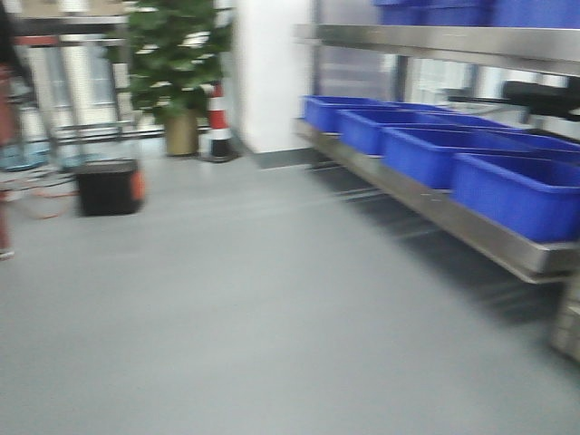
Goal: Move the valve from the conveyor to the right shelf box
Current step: 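Drive up to the steel shelf with blue bins, valves held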
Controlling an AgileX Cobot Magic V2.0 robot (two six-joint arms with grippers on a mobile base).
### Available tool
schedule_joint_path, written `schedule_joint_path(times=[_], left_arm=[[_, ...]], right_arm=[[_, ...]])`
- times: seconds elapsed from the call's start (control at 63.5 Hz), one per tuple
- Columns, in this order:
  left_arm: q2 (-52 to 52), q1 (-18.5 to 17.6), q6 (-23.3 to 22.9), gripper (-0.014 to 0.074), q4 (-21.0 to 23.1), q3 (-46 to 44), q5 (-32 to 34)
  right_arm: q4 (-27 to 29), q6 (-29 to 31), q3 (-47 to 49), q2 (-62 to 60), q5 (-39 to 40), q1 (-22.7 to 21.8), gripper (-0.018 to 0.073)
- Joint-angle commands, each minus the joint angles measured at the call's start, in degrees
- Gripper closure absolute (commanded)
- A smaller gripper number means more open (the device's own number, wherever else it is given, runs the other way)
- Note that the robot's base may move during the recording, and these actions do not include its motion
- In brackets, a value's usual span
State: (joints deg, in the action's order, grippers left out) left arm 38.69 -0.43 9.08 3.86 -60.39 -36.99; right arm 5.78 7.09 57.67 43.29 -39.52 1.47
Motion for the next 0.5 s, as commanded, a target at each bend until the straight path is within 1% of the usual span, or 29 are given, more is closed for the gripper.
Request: schedule_joint_path(times=[0.0, 0.488], left_arm=[[-0.1, -0.4, -0.2, 0.0708, 0.5, -0.4, 3.4], [-0.1, -0.4, -0.2, 0.0708, 0.5, -0.4, 3.4]], right_arm=[[-0.5, 0.4, 1.1, -0.6, 4.5, -0.1, 0.0713], [-0.5, 0.4, 1.1, -0.6, 4.5, -0.1, 0.0713]])
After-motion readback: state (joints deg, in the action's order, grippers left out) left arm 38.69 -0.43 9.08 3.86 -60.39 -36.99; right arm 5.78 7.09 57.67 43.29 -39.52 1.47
